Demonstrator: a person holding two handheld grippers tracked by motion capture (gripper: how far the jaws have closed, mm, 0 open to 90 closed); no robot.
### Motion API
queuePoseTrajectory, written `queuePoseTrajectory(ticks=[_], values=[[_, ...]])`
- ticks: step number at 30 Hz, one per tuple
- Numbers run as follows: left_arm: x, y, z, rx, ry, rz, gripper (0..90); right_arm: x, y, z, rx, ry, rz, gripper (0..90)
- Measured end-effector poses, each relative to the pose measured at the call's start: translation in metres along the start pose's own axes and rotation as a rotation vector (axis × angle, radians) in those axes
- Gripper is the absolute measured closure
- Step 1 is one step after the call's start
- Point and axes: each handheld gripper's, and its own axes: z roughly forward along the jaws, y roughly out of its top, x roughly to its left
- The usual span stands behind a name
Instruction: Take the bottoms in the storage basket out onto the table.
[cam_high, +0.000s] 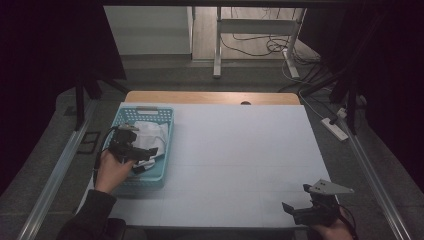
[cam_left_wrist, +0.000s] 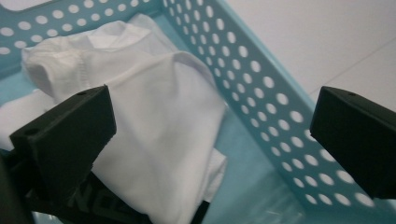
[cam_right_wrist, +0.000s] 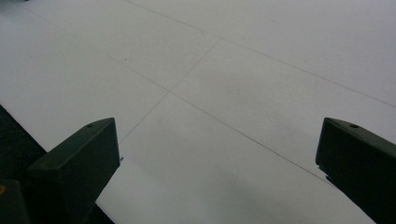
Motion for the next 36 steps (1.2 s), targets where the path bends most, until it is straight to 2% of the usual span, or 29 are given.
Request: queuePoseTrajectory(ticks=[10, 18, 25, 36], values=[[0.015, 0.006, 0.011, 0.023, 0.061, -0.026, 0.0, 0.0, 0.0, 0.0, 0.001, 0.002, -0.001, 0.0], [0.03, 0.011, 0.023, 0.043, 0.069, -0.061, 0.0, 0.0, 0.0, 0.0, 0.003, 0.003, -0.001, 0.0], [0.041, 0.014, 0.031, 0.065, 0.101, -0.081, 0.0, 0.0, 0.0, 0.0, 0.004, 0.004, -0.001, 0.0], [0.056, 0.016, 0.047, 0.121, 0.088, -0.104, 0.0, 0.0, 0.0, 0.001, 0.008, 0.006, -0.003, 0.0]])
